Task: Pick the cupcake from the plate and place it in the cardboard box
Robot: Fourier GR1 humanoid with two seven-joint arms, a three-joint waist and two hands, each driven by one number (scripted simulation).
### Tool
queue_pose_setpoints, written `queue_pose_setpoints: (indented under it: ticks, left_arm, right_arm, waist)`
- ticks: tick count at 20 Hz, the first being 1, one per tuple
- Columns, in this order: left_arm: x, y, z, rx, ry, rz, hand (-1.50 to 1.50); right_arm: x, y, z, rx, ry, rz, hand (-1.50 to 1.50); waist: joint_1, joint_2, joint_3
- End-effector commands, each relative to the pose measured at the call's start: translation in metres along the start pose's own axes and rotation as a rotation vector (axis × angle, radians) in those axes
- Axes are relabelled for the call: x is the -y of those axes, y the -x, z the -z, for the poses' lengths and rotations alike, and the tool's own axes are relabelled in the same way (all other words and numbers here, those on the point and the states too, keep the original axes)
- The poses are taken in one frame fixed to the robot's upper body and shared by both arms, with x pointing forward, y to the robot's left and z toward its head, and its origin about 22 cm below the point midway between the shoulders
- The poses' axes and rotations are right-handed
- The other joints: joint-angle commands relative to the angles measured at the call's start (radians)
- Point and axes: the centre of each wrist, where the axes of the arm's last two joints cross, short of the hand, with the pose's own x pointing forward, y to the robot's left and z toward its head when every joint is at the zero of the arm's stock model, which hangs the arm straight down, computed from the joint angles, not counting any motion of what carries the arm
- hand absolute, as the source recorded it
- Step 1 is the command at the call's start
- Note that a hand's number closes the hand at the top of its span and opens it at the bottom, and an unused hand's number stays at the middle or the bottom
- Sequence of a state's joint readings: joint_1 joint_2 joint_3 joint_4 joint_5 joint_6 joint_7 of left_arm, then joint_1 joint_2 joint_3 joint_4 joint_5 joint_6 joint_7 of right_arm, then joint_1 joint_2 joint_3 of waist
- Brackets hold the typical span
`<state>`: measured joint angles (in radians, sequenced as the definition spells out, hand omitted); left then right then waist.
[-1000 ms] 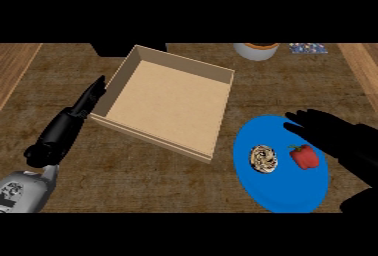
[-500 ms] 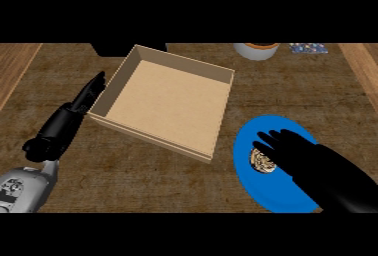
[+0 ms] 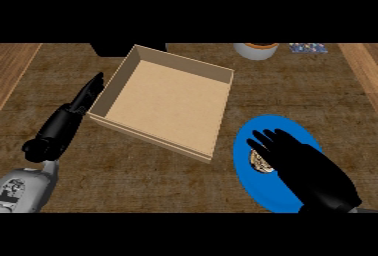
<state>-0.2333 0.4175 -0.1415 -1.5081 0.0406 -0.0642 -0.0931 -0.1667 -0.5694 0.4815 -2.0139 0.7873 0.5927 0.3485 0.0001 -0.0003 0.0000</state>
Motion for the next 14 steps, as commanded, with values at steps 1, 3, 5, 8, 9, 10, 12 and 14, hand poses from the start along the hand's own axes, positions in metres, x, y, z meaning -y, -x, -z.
queue_pose_setpoints:
  ticks: [1, 3, 5, 8, 9, 10, 12, 14]
  left_arm:
    - [-0.008, -0.002, -0.007, 0.005, -0.001, -0.018, 0.0]
    - [0.015, -0.002, -0.016, -0.003, 0.002, 0.003, 0.0]
    - [-0.003, -0.017, 0.01, -0.006, -0.002, -0.001, 0.0]
    - [0.002, 0.011, 0.006, 0.007, -0.005, 0.003, 0.0]
    - [0.008, -0.023, -0.01, -0.007, -0.001, 0.008, 0.0]
    - [0.013, -0.008, 0.007, -0.016, -0.001, 0.007, 0.0]
    - [-0.001, -0.015, 0.0, 0.002, -0.006, 0.004, 0.0]
    - [0.005, -0.007, 0.001, 0.002, 0.011, -0.006, 0.0]
  right_arm:
    - [0.002, 0.004, 0.019, -0.02, 0.002, -0.015, -1.5]
    - [-0.015, -0.006, 0.022, -0.018, -0.006, -0.017, -1.5]
    - [-0.017, -0.002, 0.012, -0.023, 0.002, -0.038, -1.5]
    - [-0.025, 0.008, 0.01, -0.048, -0.02, -0.068, -1.5]
    - [-0.022, 0.002, 0.034, -0.072, -0.013, -0.054, -1.5]
    - [-0.025, -0.018, 0.045, -0.065, -0.008, -0.064, -1.5]
    - [-0.026, 0.016, 0.044, -0.079, -0.012, -0.073, -1.5]
    - [-0.016, 0.027, 0.04, -0.07, -0.004, -0.056, -1.5]
  waist:
    - [0.004, 0.0, 0.0]
    - [0.004, 0.0, 0.0]
    - [-0.002, 0.0, 0.0]
    - [-0.005, 0.0, 0.0]
    - [0.007, -0.001, 0.0]
    - [0.002, 0.001, 0.0]
    - [0.003, 0.0, 0.0]
    - [0.0, 0.0, 0.0]
